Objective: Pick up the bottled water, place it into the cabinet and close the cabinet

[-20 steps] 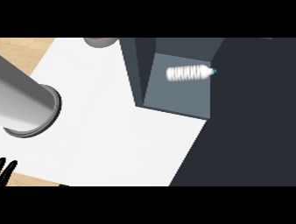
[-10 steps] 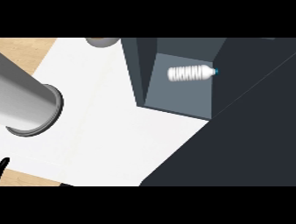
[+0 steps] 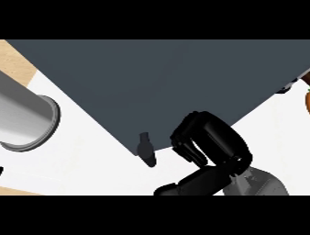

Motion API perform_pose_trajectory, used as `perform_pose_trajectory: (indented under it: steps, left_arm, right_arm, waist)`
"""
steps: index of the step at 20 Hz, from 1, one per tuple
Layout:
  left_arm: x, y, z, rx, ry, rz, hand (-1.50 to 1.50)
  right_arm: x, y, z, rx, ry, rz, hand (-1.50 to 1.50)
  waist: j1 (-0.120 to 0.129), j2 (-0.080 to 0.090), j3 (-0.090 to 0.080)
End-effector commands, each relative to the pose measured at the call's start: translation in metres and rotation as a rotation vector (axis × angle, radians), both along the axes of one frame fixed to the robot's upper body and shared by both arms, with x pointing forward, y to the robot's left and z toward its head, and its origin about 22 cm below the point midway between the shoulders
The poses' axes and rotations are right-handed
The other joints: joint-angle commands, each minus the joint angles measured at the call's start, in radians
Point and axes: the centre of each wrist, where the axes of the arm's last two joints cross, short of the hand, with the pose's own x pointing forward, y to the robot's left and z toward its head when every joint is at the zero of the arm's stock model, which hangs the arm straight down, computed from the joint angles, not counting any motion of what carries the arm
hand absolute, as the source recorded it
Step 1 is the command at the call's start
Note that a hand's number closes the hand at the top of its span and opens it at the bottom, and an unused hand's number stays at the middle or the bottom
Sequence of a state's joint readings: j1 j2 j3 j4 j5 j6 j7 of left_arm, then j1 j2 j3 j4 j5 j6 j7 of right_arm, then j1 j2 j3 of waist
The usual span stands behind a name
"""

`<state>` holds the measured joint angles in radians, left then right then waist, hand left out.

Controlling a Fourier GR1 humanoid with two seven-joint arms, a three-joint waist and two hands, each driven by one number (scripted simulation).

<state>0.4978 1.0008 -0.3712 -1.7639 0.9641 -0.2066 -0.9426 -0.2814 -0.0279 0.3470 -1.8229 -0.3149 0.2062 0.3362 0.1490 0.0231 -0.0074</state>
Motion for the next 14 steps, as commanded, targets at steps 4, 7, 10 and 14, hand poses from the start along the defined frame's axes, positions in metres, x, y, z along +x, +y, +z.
perform_pose_trajectory:
  steps: [4,7,10,14]
  left_arm:
    - [-0.008,0.009,-0.004,-0.046,-0.018,0.004,-1.50]
    - [-0.007,0.008,-0.007,-0.047,-0.008,0.018,-1.50]
    - [-0.008,0.009,-0.002,-0.055,-0.003,0.001,-1.50]
    - [0.000,0.001,0.003,-0.027,-0.023,-0.024,-1.50]
  right_arm:
    - [0.087,0.020,0.022,-0.066,0.042,-0.185,1.50]
    - [0.113,0.027,0.025,-0.073,0.047,-0.213,1.50]
    - [0.125,0.014,0.021,-0.080,0.043,-0.241,1.50]
    - [0.130,0.032,0.025,-0.074,0.040,-0.211,1.50]
  waist:
    - [-0.032,-0.003,0.005]
    - [-0.041,0.002,0.005]
    - [-0.042,0.001,0.007]
    - [-0.048,0.002,0.007]
